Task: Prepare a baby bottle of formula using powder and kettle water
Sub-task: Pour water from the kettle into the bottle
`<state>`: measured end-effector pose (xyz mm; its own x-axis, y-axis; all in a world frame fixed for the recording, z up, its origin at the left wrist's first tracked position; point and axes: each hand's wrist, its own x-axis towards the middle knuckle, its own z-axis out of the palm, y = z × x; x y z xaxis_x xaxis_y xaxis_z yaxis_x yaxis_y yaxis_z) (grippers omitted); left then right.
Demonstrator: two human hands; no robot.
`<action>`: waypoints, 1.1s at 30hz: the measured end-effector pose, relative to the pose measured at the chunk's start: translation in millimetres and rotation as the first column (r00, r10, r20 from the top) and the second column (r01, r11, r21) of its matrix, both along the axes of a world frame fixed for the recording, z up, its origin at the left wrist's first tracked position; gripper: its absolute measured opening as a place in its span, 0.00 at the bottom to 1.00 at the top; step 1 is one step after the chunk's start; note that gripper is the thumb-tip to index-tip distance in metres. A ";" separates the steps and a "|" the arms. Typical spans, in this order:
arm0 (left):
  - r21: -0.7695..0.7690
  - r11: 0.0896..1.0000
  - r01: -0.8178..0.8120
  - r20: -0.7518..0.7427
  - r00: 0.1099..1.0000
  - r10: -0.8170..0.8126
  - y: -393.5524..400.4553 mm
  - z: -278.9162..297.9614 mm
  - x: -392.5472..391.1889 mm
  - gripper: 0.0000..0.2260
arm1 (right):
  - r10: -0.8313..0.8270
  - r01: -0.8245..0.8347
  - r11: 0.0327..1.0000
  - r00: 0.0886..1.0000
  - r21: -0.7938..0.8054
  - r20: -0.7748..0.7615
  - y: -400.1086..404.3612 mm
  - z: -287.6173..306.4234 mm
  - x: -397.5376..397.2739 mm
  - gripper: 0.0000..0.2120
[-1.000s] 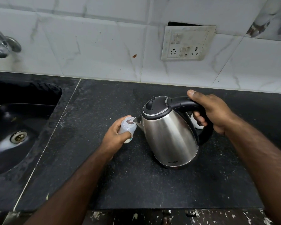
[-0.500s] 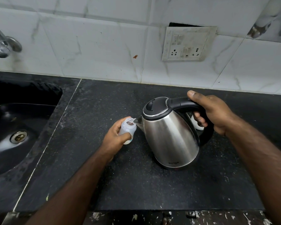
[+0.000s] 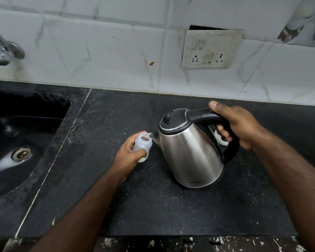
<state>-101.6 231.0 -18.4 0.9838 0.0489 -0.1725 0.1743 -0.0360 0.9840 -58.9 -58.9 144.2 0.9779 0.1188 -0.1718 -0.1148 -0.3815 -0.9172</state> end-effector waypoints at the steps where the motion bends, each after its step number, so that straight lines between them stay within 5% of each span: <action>1: 0.001 1.000 -0.002 0.001 1.000 0.002 0.2 0.1 -0.1 0.30 | 0.002 -0.002 1.000 1.000 0.001 0.000 0.0 -0.2 0.2 0.31; 33: 0.013 1.000 -0.020 -0.021 1.000 0.020 0.3 7.1 -6.2 0.32 | 0.033 -0.033 0.999 0.999 -0.025 0.000 3.0 0.4 1.7 0.36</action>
<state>-107.8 231.4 -11.3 0.9788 0.0706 -0.1920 0.1955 -0.0450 0.9797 -57.2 -55.9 144.6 0.9736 0.1462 -0.1752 -0.1020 -0.4082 -0.9072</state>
